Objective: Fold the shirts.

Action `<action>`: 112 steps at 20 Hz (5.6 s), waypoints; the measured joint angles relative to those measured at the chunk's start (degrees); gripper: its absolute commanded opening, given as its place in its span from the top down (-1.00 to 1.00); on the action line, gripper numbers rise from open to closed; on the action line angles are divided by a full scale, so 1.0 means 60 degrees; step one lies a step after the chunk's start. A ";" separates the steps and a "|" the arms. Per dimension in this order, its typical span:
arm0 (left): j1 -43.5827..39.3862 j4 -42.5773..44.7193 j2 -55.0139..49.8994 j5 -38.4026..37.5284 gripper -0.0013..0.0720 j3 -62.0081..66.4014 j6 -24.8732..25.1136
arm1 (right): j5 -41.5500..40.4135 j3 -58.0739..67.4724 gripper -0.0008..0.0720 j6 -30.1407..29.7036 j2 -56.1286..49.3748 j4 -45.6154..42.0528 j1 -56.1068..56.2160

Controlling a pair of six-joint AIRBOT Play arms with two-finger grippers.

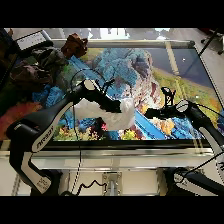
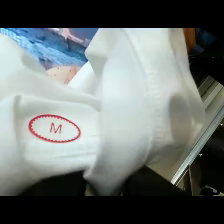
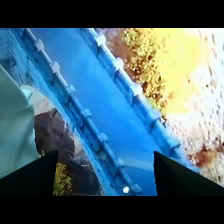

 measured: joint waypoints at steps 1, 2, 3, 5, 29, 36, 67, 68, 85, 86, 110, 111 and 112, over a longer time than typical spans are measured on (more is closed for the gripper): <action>-0.0066 0.0007 -0.0120 -0.0036 -0.46 0.0011 -0.0120 | 0.0011 0.0000 -0.86 -0.0055 0.0000 -0.0018 0.0000; -0.0080 -0.0055 -0.0200 -0.0087 -0.62 0.0058 -0.0127 | 0.0036 0.0015 -0.86 -0.0142 0.0000 -0.0007 0.0000; -0.0058 -0.0262 -0.0255 -0.0109 -0.64 0.0138 -0.0124 | 0.0047 0.0044 -0.86 -0.0270 0.0000 0.0102 -0.0004; 0.0113 -0.1140 -0.0331 -0.0168 -0.64 0.0426 0.0106 | 0.0117 0.0164 -0.87 -0.0634 0.0000 0.0565 0.0000; 0.4379 0.6411 -0.0328 -0.4346 -0.64 0.2954 -0.2160 | 0.0324 0.0805 -0.86 -0.1104 -0.1406 0.1530 -0.0164; 0.5548 0.5231 -0.0408 -0.3923 -0.62 0.2044 -0.2051 | 0.0444 0.0805 -0.86 -0.1078 -0.1472 0.1541 -0.0608; 0.5861 0.1661 -0.0991 -0.3668 0.91 0.1585 -0.1042 | 0.0565 0.1191 -0.87 -0.1479 -0.1526 0.1909 -0.0692; 0.5861 0.1661 -0.0991 -0.3708 0.91 0.1585 -0.1042 | 0.0616 0.1337 -0.86 -0.1534 -0.1585 0.2004 -0.0692; 0.5861 0.1676 -0.0991 -0.3967 0.91 0.1585 -0.0903 | 0.1231 0.2437 0.90 -0.2681 -0.4091 0.5064 -0.0692; 0.5861 0.1676 -0.0994 -0.3971 0.91 0.1585 -0.0903 | 0.1290 0.2481 0.91 -0.2823 -0.4149 0.5300 -0.0699; 0.5883 0.1421 0.4758 -0.3289 0.92 0.5264 -0.0299 | 0.2550 0.6583 0.59 0.0885 0.2801 -0.1592 -0.1421; 0.5883 0.1628 0.5009 -0.3410 0.92 0.5246 -0.0342 | 0.2626 0.6597 0.61 0.1129 0.2943 -0.1610 -0.1428; 0.5883 0.1774 0.5198 -0.3508 0.92 0.5227 -0.0368 | 0.2736 0.6597 0.94 0.1333 0.3049 -0.1636 -0.1439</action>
